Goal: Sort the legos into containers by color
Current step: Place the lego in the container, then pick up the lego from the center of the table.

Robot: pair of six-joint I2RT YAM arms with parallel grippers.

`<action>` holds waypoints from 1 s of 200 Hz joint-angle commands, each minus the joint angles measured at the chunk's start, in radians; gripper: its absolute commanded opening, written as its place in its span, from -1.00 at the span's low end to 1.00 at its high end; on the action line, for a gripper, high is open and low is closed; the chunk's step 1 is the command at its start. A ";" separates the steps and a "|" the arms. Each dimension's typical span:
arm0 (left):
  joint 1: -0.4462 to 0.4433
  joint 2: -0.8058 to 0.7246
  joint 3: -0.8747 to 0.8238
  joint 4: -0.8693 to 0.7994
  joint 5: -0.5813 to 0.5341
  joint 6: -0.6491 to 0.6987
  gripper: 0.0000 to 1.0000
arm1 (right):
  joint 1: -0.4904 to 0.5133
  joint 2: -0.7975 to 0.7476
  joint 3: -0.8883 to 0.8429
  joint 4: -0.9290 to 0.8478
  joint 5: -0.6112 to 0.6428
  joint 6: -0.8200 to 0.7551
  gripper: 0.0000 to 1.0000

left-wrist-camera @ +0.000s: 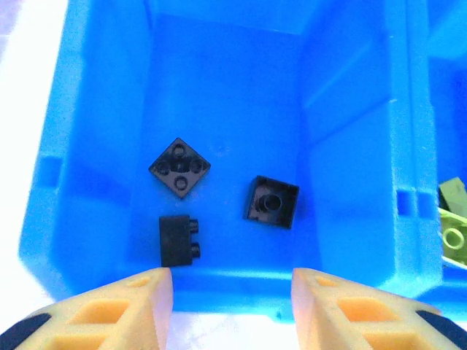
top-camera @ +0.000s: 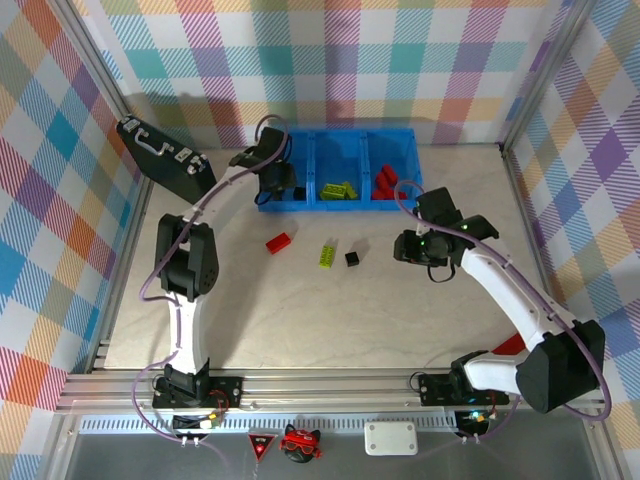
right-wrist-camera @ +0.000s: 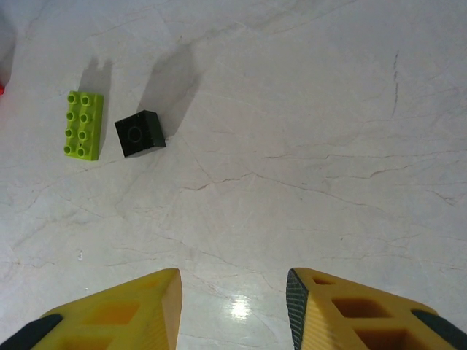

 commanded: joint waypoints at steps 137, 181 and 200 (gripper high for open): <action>-0.034 -0.500 -0.556 0.009 0.089 -0.090 -0.07 | 0.194 0.364 0.201 0.074 -0.032 0.037 -0.14; -0.038 -0.518 -0.619 -0.019 0.094 -0.093 -0.07 | 0.228 0.445 0.259 0.070 -0.032 0.034 -0.14; -0.037 -0.515 -0.636 -0.016 0.098 -0.097 -0.06 | 0.244 0.481 0.292 0.062 -0.030 0.028 -0.14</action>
